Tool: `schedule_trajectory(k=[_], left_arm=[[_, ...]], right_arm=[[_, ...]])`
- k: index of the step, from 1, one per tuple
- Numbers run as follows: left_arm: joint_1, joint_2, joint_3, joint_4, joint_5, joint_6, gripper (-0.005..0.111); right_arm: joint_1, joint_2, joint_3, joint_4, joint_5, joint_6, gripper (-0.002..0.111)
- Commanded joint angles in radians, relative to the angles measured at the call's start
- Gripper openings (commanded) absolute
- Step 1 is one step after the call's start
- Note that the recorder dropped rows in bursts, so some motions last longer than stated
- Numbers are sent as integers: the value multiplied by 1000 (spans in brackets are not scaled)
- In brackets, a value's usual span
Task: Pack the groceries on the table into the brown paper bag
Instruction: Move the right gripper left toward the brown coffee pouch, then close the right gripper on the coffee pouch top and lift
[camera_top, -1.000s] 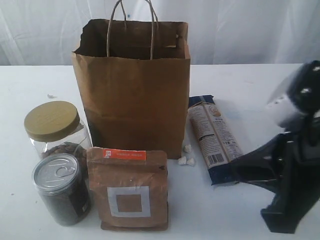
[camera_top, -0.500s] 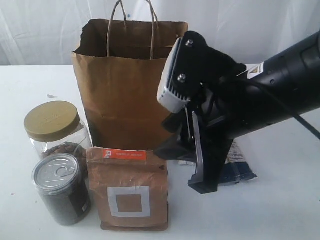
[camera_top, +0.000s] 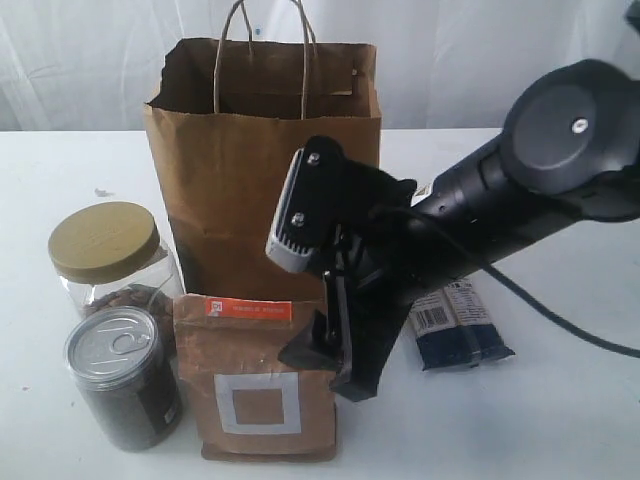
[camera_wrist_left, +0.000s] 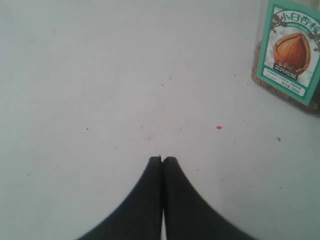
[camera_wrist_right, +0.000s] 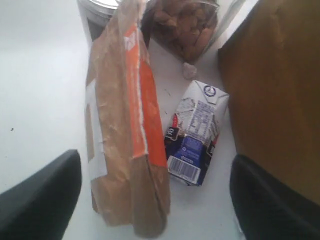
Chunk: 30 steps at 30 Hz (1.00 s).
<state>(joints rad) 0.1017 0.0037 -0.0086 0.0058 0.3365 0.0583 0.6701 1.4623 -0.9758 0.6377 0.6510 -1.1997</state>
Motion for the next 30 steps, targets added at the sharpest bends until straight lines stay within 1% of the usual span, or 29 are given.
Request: schedule_trajectory(k=[1, 7, 24, 28, 30], left_arm=[[-9, -4, 9, -6, 5, -7, 0], [-9, -4, 9, -6, 5, -7, 0], [-9, -4, 9, -6, 5, -7, 0], [-9, -4, 9, -6, 5, -7, 0], [-9, -4, 9, -6, 5, -7, 0]], right_arm=[[54, 56, -1, 19, -31, -38, 75], [90, 135, -1, 19, -106, -36, 75], [90, 249, -1, 50, -70, -27, 75], [90, 263, -1, 52, -70, 6, 68], [90, 263, -1, 52, -70, 32, 62]])
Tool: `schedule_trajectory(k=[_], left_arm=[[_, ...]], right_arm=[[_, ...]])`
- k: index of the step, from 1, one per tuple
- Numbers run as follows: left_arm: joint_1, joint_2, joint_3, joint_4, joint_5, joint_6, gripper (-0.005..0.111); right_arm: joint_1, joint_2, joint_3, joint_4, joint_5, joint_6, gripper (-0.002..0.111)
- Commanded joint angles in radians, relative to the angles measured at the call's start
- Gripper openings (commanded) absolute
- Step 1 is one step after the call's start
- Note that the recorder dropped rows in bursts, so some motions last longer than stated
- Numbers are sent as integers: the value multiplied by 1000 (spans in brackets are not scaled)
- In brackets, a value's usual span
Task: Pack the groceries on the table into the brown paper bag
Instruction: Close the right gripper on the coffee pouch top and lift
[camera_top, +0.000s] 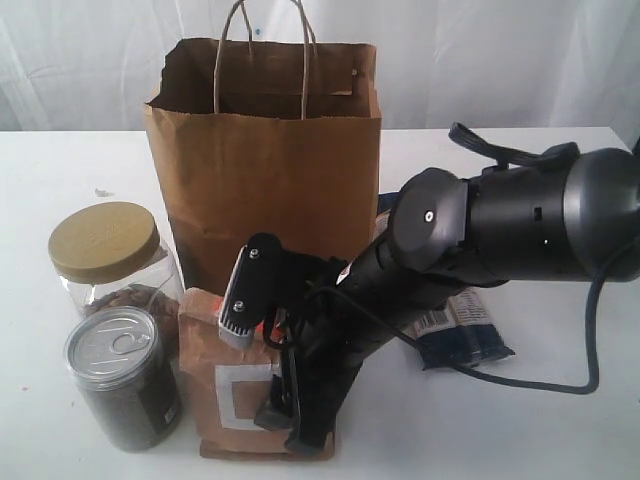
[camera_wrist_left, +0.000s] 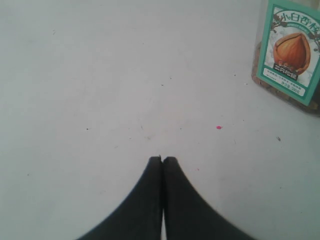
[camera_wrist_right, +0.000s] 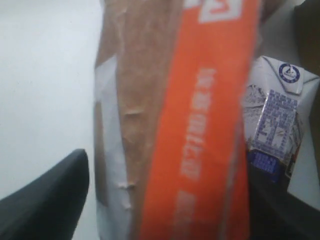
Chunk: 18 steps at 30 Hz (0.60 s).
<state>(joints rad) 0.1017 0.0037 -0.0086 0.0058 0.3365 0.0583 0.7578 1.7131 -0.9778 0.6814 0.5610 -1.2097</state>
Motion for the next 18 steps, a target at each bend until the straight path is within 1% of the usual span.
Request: schedule_trajectory(k=[1, 6, 9, 12, 18], left_arm=[[-9, -4, 9, -6, 5, -7, 0], [-9, -4, 9, -6, 5, -7, 0], [-9, -4, 9, -6, 5, -7, 0], [-9, -4, 9, -6, 5, -7, 0], [-9, -4, 9, -6, 5, -7, 0]], right_arm=[[3, 12, 1, 8, 20, 49, 58], [3, 12, 1, -5, 17, 49, 44], [3, 10, 1, -5, 17, 66, 38], [3, -5, 1, -5, 21, 102, 35], [3, -82, 1, -28, 21, 117, 33]])
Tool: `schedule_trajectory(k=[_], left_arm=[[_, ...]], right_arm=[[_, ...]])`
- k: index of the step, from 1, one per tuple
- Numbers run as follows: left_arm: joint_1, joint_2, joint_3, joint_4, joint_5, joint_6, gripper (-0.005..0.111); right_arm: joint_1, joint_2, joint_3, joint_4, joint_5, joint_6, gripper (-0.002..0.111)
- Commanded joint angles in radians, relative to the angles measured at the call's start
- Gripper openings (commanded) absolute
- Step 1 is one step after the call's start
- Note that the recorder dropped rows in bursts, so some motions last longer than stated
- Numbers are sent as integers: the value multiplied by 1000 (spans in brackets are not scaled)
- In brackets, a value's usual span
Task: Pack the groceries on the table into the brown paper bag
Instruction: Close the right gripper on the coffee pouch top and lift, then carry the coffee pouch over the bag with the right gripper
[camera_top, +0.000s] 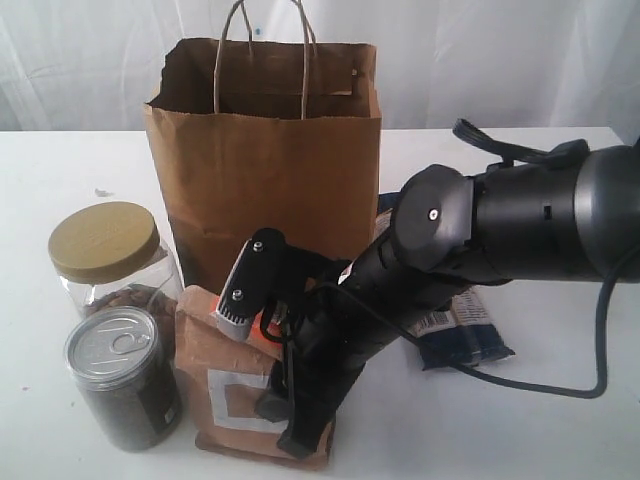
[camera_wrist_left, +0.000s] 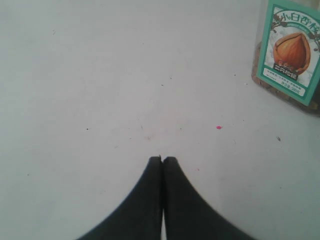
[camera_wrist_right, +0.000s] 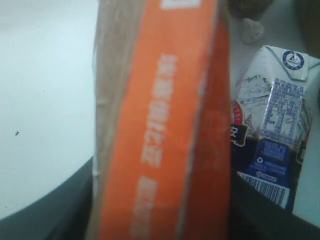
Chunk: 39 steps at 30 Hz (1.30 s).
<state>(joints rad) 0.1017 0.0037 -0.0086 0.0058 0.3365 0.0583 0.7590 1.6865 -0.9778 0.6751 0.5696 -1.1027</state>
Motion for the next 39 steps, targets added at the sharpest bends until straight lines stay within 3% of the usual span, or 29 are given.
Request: schedule_trajectory(k=[1, 6, 15, 19, 22, 26, 39], left_arm=[[-9, -4, 9, -6, 5, -7, 0], [-9, -4, 9, -6, 5, -7, 0], [-9, -4, 9, -6, 5, -7, 0], [-9, -4, 9, -6, 5, -7, 0], [-9, -4, 9, -6, 5, -7, 0], [-9, -4, 9, -6, 5, -7, 0], [-9, -4, 9, -6, 5, -7, 0]], right_arm=[[1, -72, 1, -26, 12, 10, 33], [1, -172, 1, -26, 70, 21, 33], [1, -440, 1, -61, 321, 268, 33], [1, -584, 1, -282, 199, 513, 33], [-3, -658, 1, -539, 94, 892, 33], [-2, -690, -41, -780, 120, 1243, 33], [-2, -568, -375, -1133, 129, 1506, 33]])
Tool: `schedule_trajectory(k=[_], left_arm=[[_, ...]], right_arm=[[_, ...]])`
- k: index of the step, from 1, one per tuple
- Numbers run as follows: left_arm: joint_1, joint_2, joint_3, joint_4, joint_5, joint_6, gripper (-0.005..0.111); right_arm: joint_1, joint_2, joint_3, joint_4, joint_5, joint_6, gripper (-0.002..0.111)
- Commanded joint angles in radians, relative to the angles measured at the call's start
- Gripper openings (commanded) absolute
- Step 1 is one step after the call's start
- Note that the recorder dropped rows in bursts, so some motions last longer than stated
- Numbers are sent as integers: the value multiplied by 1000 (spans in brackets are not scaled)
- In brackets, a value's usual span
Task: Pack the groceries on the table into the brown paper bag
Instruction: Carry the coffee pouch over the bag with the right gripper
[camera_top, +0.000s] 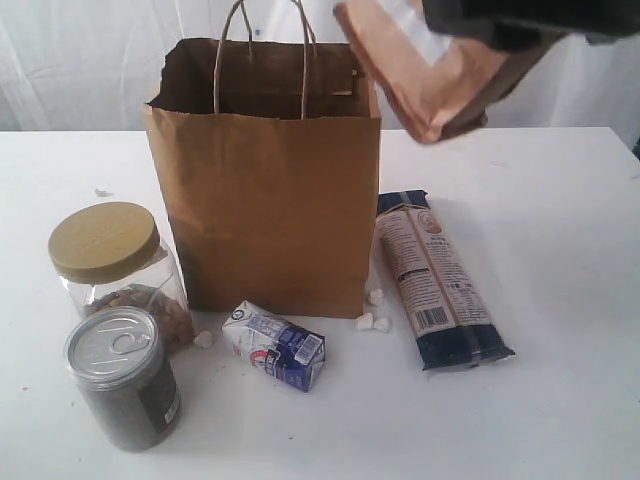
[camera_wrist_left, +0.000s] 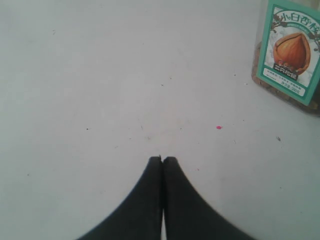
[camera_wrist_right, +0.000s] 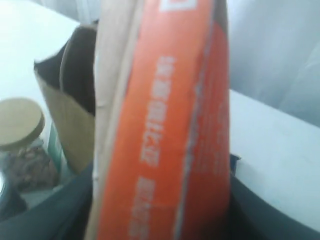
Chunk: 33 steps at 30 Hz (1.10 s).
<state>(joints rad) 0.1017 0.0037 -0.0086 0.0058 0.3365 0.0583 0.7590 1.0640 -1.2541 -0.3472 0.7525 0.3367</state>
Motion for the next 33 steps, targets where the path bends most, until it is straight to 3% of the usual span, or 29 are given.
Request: schedule_trajectory(k=[1, 10, 25, 33], left_arm=[[-9, -4, 9, -6, 5, -7, 0], [-9, -4, 9, -6, 5, -7, 0], [-9, -4, 9, -6, 5, -7, 0], [-9, -4, 9, -6, 5, -7, 0]], right_arm=[[-2, 76, -124, -126, -63, 74, 33], [-2, 287, -204, -212, -316, 112, 33], [-2, 432, -204, -451, -466, 112, 33], [-2, 432, -204, -732, -324, 114, 33]])
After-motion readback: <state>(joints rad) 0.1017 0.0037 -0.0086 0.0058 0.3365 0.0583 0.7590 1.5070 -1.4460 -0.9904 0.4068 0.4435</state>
